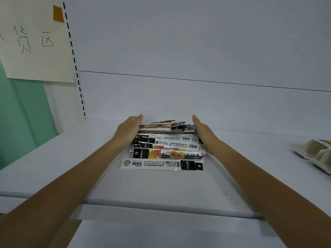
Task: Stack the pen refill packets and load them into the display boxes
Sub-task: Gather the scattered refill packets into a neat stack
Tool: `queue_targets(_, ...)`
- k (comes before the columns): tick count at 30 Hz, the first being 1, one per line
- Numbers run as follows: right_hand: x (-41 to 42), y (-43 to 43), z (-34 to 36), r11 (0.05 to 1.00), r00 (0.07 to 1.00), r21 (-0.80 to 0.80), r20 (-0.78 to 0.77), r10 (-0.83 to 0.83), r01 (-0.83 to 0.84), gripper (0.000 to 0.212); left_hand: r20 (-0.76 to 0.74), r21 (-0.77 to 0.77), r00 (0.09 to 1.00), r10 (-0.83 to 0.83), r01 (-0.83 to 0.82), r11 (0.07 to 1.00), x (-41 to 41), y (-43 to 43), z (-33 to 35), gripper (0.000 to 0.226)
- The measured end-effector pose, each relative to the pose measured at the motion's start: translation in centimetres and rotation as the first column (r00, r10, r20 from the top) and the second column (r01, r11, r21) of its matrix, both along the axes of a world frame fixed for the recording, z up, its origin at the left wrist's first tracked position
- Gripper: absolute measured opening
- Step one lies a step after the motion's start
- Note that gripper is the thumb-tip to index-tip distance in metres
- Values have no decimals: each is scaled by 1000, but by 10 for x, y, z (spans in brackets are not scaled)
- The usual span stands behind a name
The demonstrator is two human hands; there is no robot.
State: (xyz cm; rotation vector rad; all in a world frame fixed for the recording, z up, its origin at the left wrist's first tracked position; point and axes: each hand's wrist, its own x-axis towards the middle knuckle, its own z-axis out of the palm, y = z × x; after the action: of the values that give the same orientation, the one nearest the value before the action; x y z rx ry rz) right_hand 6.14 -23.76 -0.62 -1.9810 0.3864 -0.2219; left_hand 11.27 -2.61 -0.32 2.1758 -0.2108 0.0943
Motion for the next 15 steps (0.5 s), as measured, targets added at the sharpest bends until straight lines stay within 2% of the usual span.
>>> queue_targets(3,-1,3,1,997,999,-74,-20,-26,24,77,123,-89,980,158,-148,985,7,13,3,48)
queue_targets(5,-2,-2,0,996,999,-74,-14,-51,50,75,-9,-138,968,250,-248,959,14,25,3,54)
queue_targets(7,-5,-3,0,996,999,-71,-7,-52,51,71,-158,-152,964,215,-239,959,18,34,-2,59)
queue_targets(12,-7,20,2,986,1000,-166,-11,-8,6,69,-167,-55,980,107,-118,991,15,35,-10,63)
queue_targets(15,-1,35,-1,976,999,-210,-23,44,-48,70,-203,-68,977,57,-72,995,13,36,-10,69)
